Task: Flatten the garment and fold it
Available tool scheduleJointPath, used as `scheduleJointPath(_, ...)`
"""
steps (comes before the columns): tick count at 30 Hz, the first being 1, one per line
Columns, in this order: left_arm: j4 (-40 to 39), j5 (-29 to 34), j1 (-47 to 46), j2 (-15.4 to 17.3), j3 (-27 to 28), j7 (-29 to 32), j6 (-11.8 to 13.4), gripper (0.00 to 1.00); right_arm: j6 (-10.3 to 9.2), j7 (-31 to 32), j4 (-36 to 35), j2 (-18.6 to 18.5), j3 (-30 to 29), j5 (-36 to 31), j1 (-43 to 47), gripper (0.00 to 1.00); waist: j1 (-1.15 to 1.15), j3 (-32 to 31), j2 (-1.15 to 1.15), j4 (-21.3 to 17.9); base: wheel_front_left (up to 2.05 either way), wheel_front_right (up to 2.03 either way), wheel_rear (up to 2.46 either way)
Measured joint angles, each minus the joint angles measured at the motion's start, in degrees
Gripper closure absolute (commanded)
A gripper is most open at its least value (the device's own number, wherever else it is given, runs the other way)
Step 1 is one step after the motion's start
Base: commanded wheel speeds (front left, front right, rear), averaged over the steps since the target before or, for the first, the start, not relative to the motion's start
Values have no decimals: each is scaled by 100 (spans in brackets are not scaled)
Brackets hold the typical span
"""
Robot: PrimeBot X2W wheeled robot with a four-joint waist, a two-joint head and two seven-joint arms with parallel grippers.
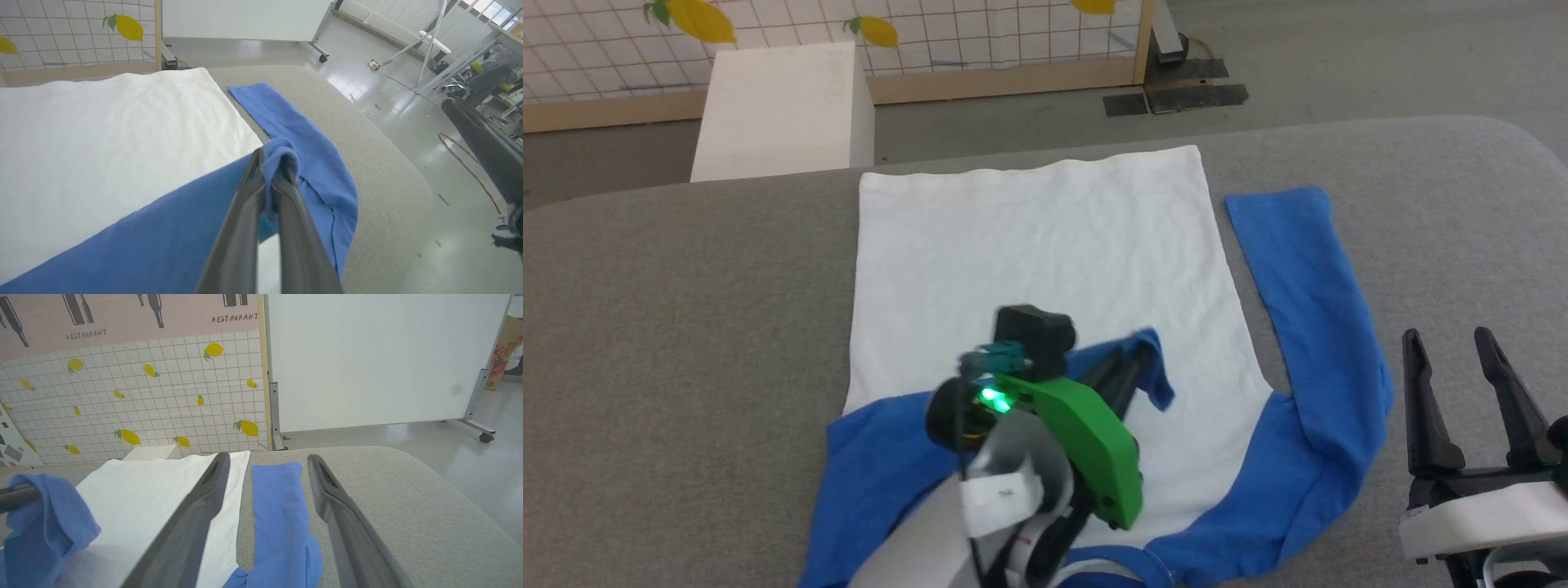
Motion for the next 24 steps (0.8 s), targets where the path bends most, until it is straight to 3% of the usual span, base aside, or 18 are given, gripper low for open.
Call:
scheduleJointPath(8, 1640, 203, -264, -269, -784, 77, -380, 100, 0, -11, 177, 0, 170, 98, -43, 0, 0, 113, 0, -250, 0, 0, 0)
scheduleJointPath(15, 2507, 163, -429, -380, -1117, -16, -641, 100, 0, -31, 272, 0, 232, 99, -58, 0, 0, 206, 0, -383, 0, 0, 0)
scheduleJointPath(16, 2593, 153, -451, -388, -1149, -20, -666, 84, 0, -30, 282, 0, 242, 99, -58, 0, 0, 216, 0, -387, 0, 0, 0)
scheduleJointPath(17, 2680, 123, -476, -391, -1202, -25, -705, 50, 0, -30, 293, 0, 255, 99, -58, 0, 0, 223, 0, -388, 0, 0, 0)
scheduleJointPath(18, 2744, 85, -488, -393, -1250, -23, -755, 0, 0, -30, 301, 0, 266, 99, -59, 0, 0, 224, 0, -385, 0, 0, 0)
scheduleJointPath(24, 2602, -252, -520, -419, -1121, -366, -829, 0, 0, -15, 301, 0, 231, 93, -60, 0, 0, 183, 0, -286, 0, 0, 0)
